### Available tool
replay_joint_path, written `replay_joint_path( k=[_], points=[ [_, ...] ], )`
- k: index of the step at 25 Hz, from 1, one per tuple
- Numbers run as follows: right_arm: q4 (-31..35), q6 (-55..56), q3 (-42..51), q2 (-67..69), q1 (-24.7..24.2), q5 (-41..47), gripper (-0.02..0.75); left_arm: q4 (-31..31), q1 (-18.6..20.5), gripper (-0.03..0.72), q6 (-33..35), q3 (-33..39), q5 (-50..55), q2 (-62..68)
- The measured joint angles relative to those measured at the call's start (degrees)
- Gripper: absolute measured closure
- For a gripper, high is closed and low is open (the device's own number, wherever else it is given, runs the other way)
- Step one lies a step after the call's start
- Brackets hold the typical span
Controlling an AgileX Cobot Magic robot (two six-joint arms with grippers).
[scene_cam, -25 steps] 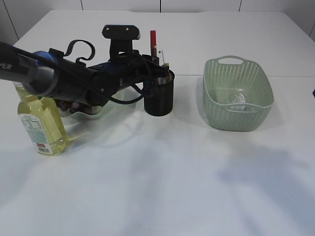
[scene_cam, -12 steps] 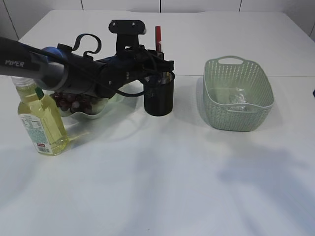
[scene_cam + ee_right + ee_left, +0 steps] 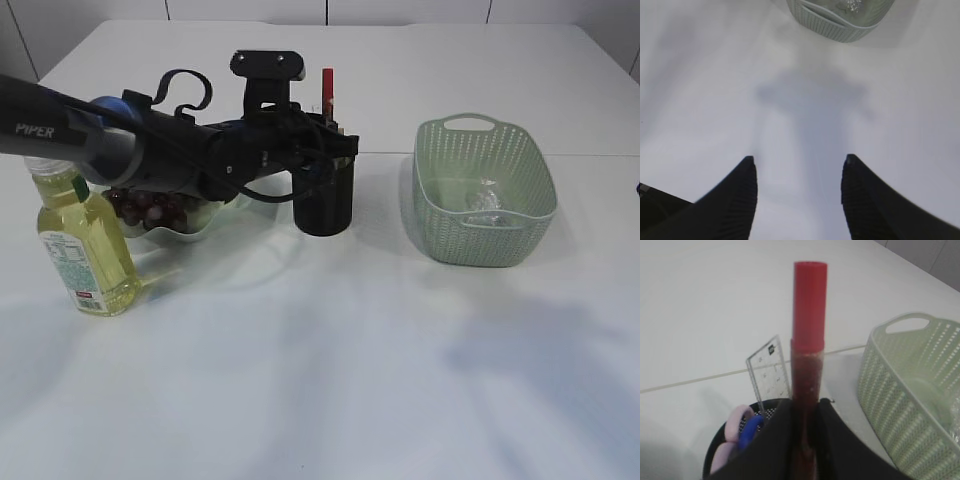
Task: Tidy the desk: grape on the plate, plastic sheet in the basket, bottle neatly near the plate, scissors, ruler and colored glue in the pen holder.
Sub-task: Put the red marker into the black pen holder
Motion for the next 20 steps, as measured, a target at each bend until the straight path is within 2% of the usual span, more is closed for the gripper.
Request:
replay_joint_path(
  k=[8, 11, 15, 20],
  points=[
    [-0.1, 0.0, 0.0, 0.0, 0.0, 0.0, 0.307, 0.0, -0.4, 0.569, 0.0, 0.0, 0.0, 0.0],
    [-0.2, 0.0, 0.0, 0.0, 0.0, 0.0, 0.307, 0.0, -0.4, 0.519, 0.0, 0.0, -0.1, 0.0],
    [-0.2, 0.0, 0.0, 0.0, 0.0, 0.1, 0.307, 0.0, -0.4, 0.41, 0.0, 0.0, -0.9, 0.0],
    [-0.2, -0.1, 0.0, 0.0, 0.0, 0.1, 0.307, 0.1, -0.4, 0.384, 0.0, 0.0, 0.4, -0.6]
  ],
)
